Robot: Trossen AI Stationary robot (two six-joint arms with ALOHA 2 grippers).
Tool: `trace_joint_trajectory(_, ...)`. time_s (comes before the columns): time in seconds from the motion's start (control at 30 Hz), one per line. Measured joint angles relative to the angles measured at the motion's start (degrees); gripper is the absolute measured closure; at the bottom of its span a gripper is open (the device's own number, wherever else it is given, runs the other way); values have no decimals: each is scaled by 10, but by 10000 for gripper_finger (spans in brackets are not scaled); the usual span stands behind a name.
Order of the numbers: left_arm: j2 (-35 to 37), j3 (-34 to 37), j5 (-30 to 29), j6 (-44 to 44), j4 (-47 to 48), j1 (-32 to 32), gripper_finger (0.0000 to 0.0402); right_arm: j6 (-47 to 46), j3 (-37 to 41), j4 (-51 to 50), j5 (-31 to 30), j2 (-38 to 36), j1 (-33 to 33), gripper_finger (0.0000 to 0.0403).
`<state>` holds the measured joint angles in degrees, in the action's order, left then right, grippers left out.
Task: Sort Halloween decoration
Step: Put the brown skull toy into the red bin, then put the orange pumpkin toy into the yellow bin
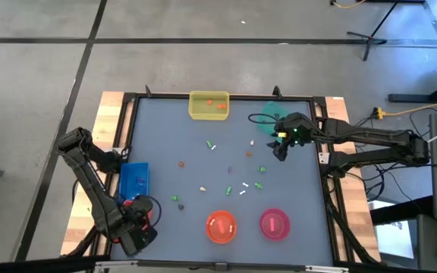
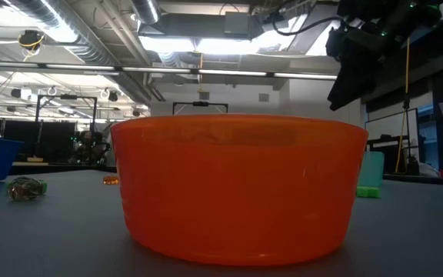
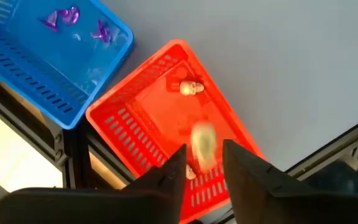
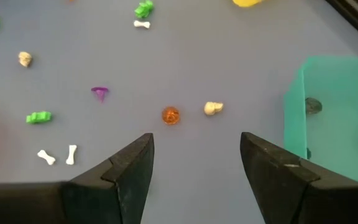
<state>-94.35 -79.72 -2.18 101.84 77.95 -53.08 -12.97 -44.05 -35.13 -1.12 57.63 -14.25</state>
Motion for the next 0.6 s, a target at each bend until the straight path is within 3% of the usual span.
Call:
trace_joint_trajectory(0.33,0,0,-14,0,13,0,258,62,0,131,55,0,0,164)
trace_joint_trajectory(0.6,0,0,-166,0,10,10,256,101,-4,232,98,36,0,164)
